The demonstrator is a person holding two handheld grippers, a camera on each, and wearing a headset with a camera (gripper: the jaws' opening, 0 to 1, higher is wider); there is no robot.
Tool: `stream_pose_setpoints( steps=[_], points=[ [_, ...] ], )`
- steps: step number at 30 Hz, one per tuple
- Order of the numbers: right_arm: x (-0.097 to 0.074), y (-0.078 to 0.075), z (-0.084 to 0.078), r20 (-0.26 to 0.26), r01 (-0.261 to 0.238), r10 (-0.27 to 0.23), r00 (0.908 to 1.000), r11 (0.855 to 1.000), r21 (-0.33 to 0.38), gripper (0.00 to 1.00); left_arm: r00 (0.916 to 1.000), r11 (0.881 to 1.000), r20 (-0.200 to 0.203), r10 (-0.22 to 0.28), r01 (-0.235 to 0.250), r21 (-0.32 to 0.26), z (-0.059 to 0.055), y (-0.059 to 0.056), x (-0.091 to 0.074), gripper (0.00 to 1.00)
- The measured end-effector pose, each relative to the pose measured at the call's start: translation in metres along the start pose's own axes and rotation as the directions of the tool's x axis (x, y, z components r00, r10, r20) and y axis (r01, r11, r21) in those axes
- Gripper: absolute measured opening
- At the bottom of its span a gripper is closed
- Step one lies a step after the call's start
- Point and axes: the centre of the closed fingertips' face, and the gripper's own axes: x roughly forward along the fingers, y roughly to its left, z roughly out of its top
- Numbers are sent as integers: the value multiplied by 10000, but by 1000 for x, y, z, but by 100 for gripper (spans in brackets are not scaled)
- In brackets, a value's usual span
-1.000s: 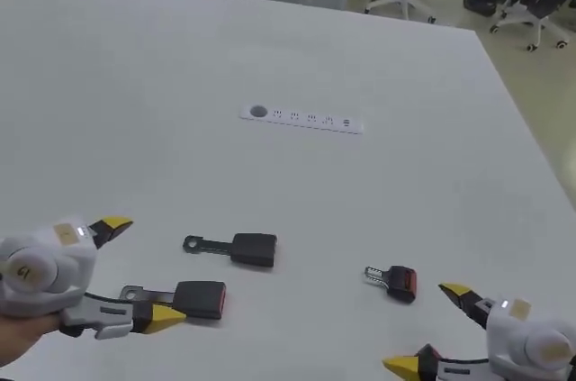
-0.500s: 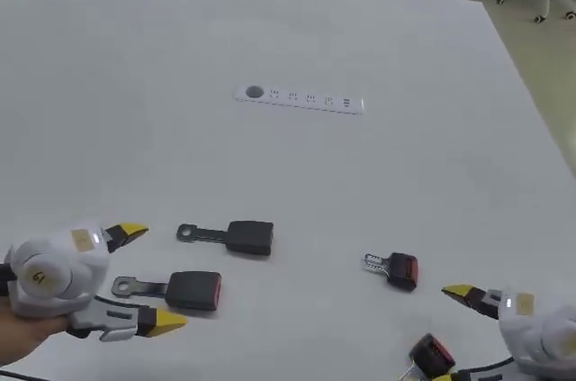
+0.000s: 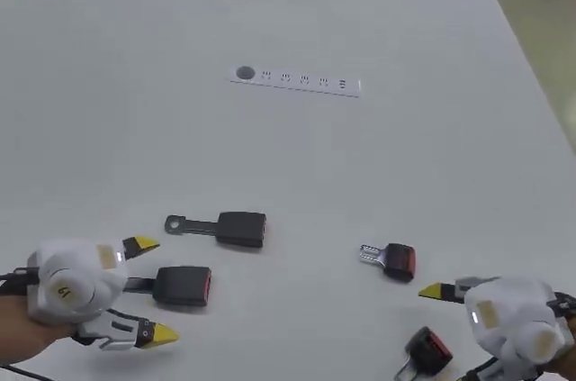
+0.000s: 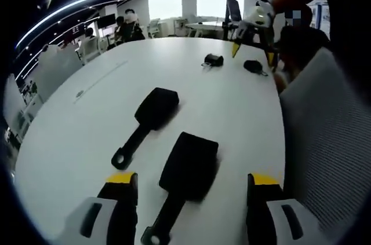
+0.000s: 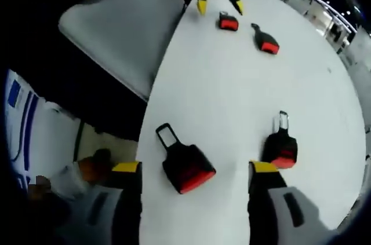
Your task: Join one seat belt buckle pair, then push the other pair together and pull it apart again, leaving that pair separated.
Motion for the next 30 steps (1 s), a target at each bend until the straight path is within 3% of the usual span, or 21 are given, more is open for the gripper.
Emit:
stream_pose_setpoints(
  steps=[2, 3, 5, 6, 8, 12, 13, 14, 16, 17, 21, 23, 25, 27, 28, 30],
  points=[
    [5, 1, -7, -386, -237, 228, 9990, 9995, -230, 70, 9995, 9991, -191, -241, 248, 347, -3, -1, 2, 78],
    [7, 2, -11, -596, -403, 401, 9974, 9992, -21, 67, 9990, 9976, -310, -332, 350, 590, -4, -1, 3, 78],
    [11, 3, -9, -375, -519, 519, 9979, 9987, 12, 65, 9960, 9971, -753, -476, 519, 564, -11, 1, 5, 73],
    [13, 2, -11, -446, -536, 533, 9976, 9985, -63, 64, 9946, 9954, -762, -703, 749, 592, -12, -2, 7, 71],
    [14, 4, -12, -594, -624, 610, 9964, 9978, -222, 60, 9920, 9890, -960, -820, 929, 1152, -12, -1, 10, 70],
    [14, 2, -9, -267, -585, 583, 9979, 9983, -62, 55, 9926, 9886, -768, -944, 1025, 1100, -5, 1, 17, 65],
    [14, 0, -8, -127, -540, 543, 9984, 9984, 169, 54, 9875, 9802, -1199, -1019, 1203, 1573, -10, 1, 17, 61],
    [14, 0, -9, -145, -547, 548, 9984, 9985, 60, 53, 9889, 9819, -783, -1264, 1360, 1321, -4, -3, 20, 59],
    [14, 3, -9, -203, -585, 581, 9981, 9981, -192, 52, 9868, 9818, -873, -1365, 1465, 1206, -3, -3, 23, 55],
    [14, 3, -10, -195, -597, 593, 9981, 9980, -201, 52, 9834, 9706, -879, -1589, 1719, 1688, -1, -5, 22, 54],
    [14, 4, -11, -297, -489, 472, 9984, 9971, -587, 45, 9801, 9689, -1097, -1654, 1822, 1673, -3, -2, 22, 49],
    [14, 2, -10, -212, -382, 372, 9991, 9981, -480, 41, 9785, 9653, -1143, -1716, 1902, 1788, -2, -1, 22, 46],
    [14, 4, -10, -76, -343, 341, 9994, 9991, -256, 40, 9785, 9637, -1154, -1710, 1905, 1872, -2, 2, 22, 36],
    [14, 3, -11, 72, -125, 127, 9999, 9998, -151, 40, 9759, 9581, -1155, -1854, 2056, 1993, 1, -2, 26, 36],
    [15, 1, -8, 485, 90, -125, 9987, 9975, 699, 39, 9765, 9556, -1096, -1858, 2055, 2112, 0, -4, 25, 35],
    [15, -2, -7, 841, 244, -357, 9958, 9909, 1322, 39, 9775, 9595, -1023, -1847, 2019, 1964, 0, -5, 24, 35]
  ],
)
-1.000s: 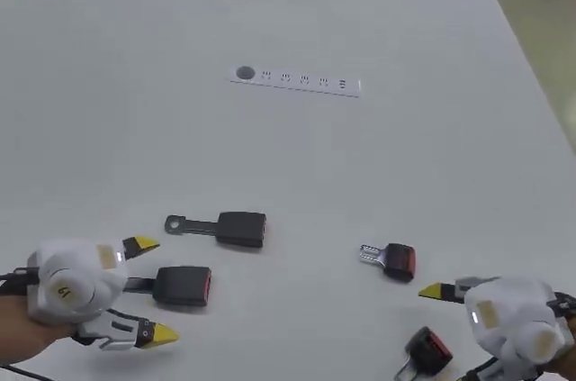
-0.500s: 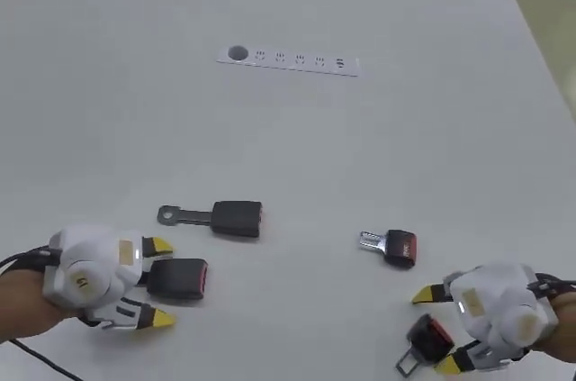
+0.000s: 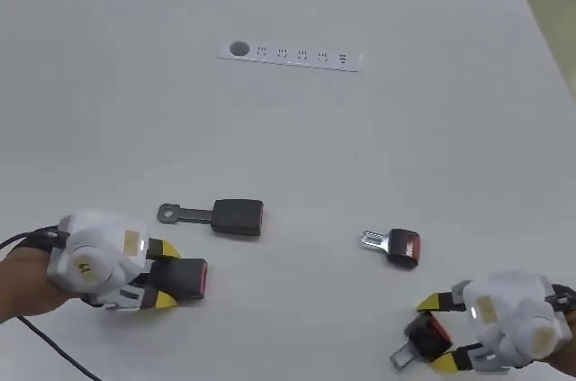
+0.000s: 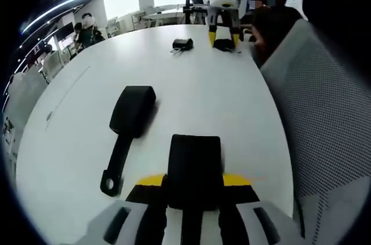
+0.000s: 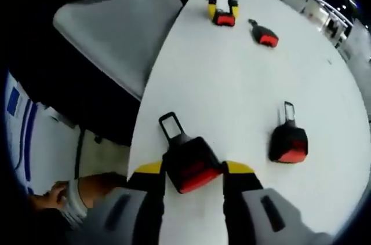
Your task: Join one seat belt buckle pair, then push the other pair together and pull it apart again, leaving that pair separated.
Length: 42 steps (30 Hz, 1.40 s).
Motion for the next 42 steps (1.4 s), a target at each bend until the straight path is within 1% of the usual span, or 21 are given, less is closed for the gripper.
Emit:
stream_pose_setpoints(
  steps=[2, 3, 5, 7, 9, 12, 13, 15, 16, 18, 20, 21, 22, 24, 26, 28, 29, 32, 34, 36, 42],
  points=[
    [1, -2, 3, 334, 406, -436, 9985, 9957, 838, 38, 9999, 9997, -117, -64, 67, 248, 1, -1, 0, 35],
    [1, -3, 6, 544, 607, -721, 9959, 9803, 1880, 38, 9999, 9996, -133, -106, 109, 249, 1, 0, 0, 35],
    [4, -5, 7, 304, 1041, -1106, 9934, 9806, 1661, 38, 9996, 9986, -195, -202, 212, 486, 2, -1, 0, 35],
    [6, -8, 13, 539, 1243, -1429, 9883, 9576, 2601, 38, 9992, 9980, -306, -264, 282, 571, 1, 0, 0, 35],
    [10, -12, 19, 785, 1412, -1678, 9827, 9529, 2684, 38, 9991, 9979, -316, -292, 309, 565, 0, 0, -1, 34],
    [14, -24, 32, 1286, 1672, -2192, 9672, 9300, 3274, 37, 9987, 9969, -347, -381, 404, 675, -1, 1, -1, 34],
    [15, -24, 33, 1212, 1710, -2252, 9667, 9215, 3488, 37, 9985, 9964, -377, -407, 433, 731, 0, 1, -1, 34],
    [19, -26, 38, 1224, 1686, -2210, 9676, 9258, 3384, 37, 9983, 9963, -393, -420, 447, 733, -1, 1, -1, 34],
    [21, -30, 44, 1423, 1760, -2326, 9621, 9283, 3276, 37, 9983, 9964, -394, -425, 453, 723, -1, 2, -2, 34],
    [24, -34, 52, 1661, 1658, -2412, 9562, 9134, 3718, 37, 9983, 9965, -399, -422, 449, 699, -1, 2, -2, 34],
    [28, -36, 57, 1714, 1774, -2470, 9537, 9226, 3425, 37, 9982, 9967, -430, -414, 443, 675, -1, 3, -2, 34],
    [29, -36, 59, 1772, 1678, -2449, 9532, 9162, 3638, 37, 9982, 9968, -433, -413, 442, 668, -2, 3, -2, 34],
    [32, -40, 68, 2067, 1563, -2618, 9427, 8941, 4196, 37, 9982, 9970, -443, -411, 439, 642, -2, 3, -3, 34],
    [35, -44, 72, 1852, 1838, -2758, 9432, 8976, 4008, 37, 9981, 9973, -469, -405, 433, 598, -2, 4, -3, 34],
    [40, -46, 82, 2035, 1702, -2807, 9380, 8842, 4350, 37, 9980, 9976, -473, -410, 435, 538, -3, 4, -3, 34],
    [44, -47, 92, 2089, 1799, -2851, 9355, 8929, 4129, 37, 9981, 9979, -476, -393, 416, 499, -3, 4, -3, 34],
    [47, -48, 98, 2100, 1765, -2883, 9342, 8853, 4303, 37, 9981, 9980, -481, -394, 416, 465, -3, 4, -3, 34],
    [53, -52, 111, 2212, 1825, -2985, 9284, 8851, 4282, 37, 9981, 9981, -495, -379, 402, 462, -3, 4, -3, 34],
    [58, -54, 121, 2274, 1815, -3060, 9245, 8778, 4433, 37, 9980, 9982, -507, -373, 396, 447, -3, 5, -3, 34],
    [64, -55, 132, 2309, 1880, -3078, 9230, 8843, 4274, 37, 9980, 9983, -513, -367, 389, 439, -3, 5, -3, 34],
    [77, -59, 160, 2328, 2001, -3212, 9180, 8817, 4273, 37, 9977, 9985, -581, -345, 369, 396, -3, 4, -3, 34]
  ],
)
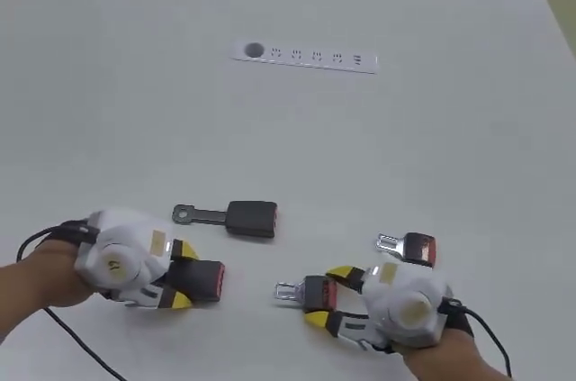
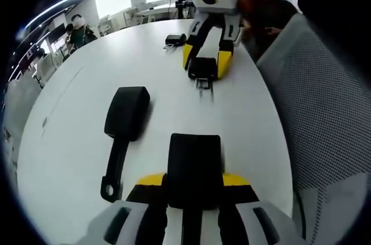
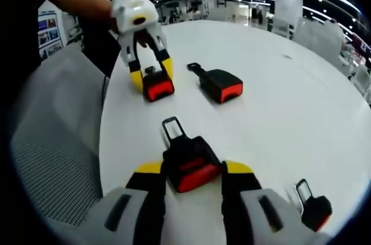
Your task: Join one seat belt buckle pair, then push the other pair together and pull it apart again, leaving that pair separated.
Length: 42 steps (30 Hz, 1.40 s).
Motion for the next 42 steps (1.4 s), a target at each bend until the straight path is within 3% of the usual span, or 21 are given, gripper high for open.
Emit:
stream_pose_setpoints(
  steps=[3, 5, 13, 14, 15, 17, 22, 23, 24, 25, 30, 32, 34, 35, 40, 42],
  points=[
    [8, 4, 9, -49, 0, 1, 10000, 9993, 362, 36, 10000, 10000, -5, 1, -1, -10, 0, 0, 0, 34],
    [16, 7, 14, -378, 119, -126, 9992, 9998, -186, 36, 10000, 10000, -26, -4, 4, -4, 0, 0, 0, 34],
    [46, 26, 43, -835, 147, -120, 9964, 9994, 310, 36, 9999, 10000, -99, -19, 19, -11, 0, -1, 0, 34],
    [44, 18, 43, -1053, 545, -573, 9928, 9981, -292, 36, 9999, 10000, -115, -59, 59, 22, 0, -1, 0, 34],
    [47, 25, 43, -989, 236, -233, 9948, 9997, 19, 36, 9999, 10000, -109, -39, 39, -17, 0, -1, 0, 34],
    [46, 24, 41, -1176, 276, -322, 9925, 9988, -409, 36, 9999, 10000, -92, -56, 56, 21, 0, -2, 0, 34],
    [52, 32, 47, -1354, 82, -168, 9907, 9979, -642, 36, 9999, 9999, -114, -111, 112, 120, 2, -3, 0, 34],
    [52, 33, 45, -1610, 72, -150, 9868, 9988, -485, 36, 9999, 9999, -110, -110, 111, 119, 3, -3, 1, 34],
    [52, 30, 46, -1744, 44, -222, 9844, 9948, -1018, 37, 9999, 9998, -106, -106, 108, 171, 3, -4, 1, 34],
    [52, 31, 45, -1717, 76, -174, 9850, 9983, -575, 37, 9999, 9999, -99, -97, 98, 94, 2, -4, 1, 34],
    [51, 32, 44, -1538, 69, -147, 9880, 9987, -514, 36, 10000, 10000, -86, -46, 46, -6, 2, -3, 2, 34],
    [53, 33, 45, -1469, 121, -114, 9891, 9999, 40, 36, 9999, 10000, -93, -54, 54, -21, 2, -3, 2, 34],
    [56, 35, 46, -1448, 184, -221, 9892, 9995, -267, 36, 9998, 9999, -163, -75, 77, 122, 3, -4, 2, 34],
    [57, 36, 48, -1358, 159, -140, 9906, 9998, 136, 36, 9998, 9998, -187, -118, 120, 137, 3, -4, 2, 34],
    [64, 41, 54, -1190, -115, 162, 9928, 9991, 397, 35, 9994, 9994, -231, -242, 247, 222, 1, -5, 2, 34],
    [64, 42, 52, -1415, -68, 130, 9899, 9990, 445, 35, 9996, 9995, -198, -224, 229, 231, 2, -4, 3, 33]
  ],
)
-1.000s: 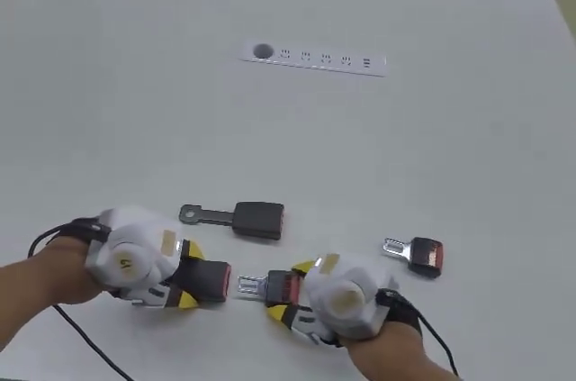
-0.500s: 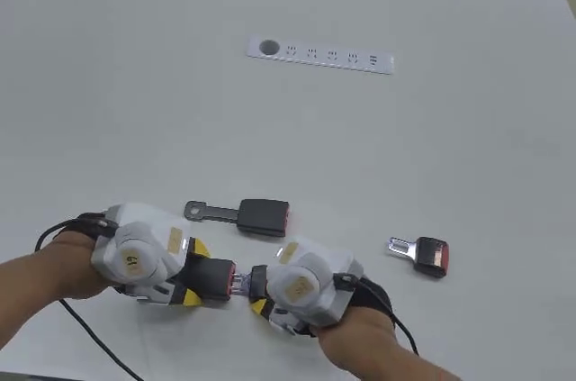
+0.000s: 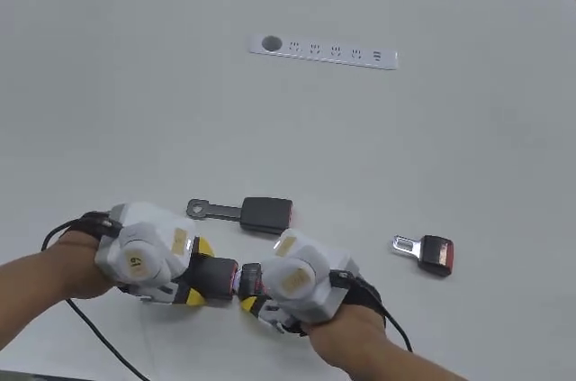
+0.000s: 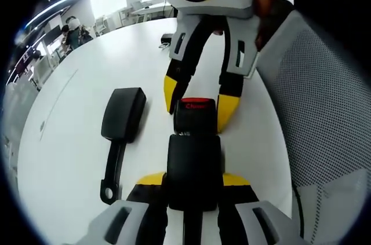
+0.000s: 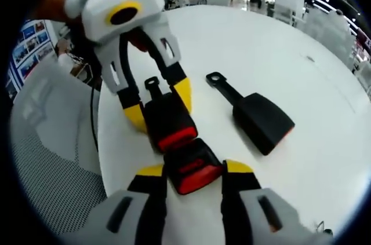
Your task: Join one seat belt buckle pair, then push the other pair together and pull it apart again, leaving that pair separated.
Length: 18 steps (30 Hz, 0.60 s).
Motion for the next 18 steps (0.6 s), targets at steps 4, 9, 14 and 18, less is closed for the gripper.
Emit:
stream_pose_setpoints(
  steps=[4, 9, 14, 18],
  points=[
    [1, -1, 0, 22, 57, -57, 10000, 10000, -12, 35, 9999, 10000, 107, -2, 3, -62, -1, 0, 0, 33],
    [1, -5, 2, 299, -156, 166, 9994, 9993, -354, 35, 9999, 9999, 32, -132, 132, 55, -1, 1, 1, 34],
    [2, -7, 4, 38, -197, 199, 9998, 9986, -496, 36, 9999, 9999, -56, -116, 117, 13, 0, 1, 1, 34],
    [1, -8, 4, 3, -92, 92, 10000, 9981, -607, 36, 9999, 10000, -138, -76, 76, -21, 0, 0, 0, 34]
  ],
)
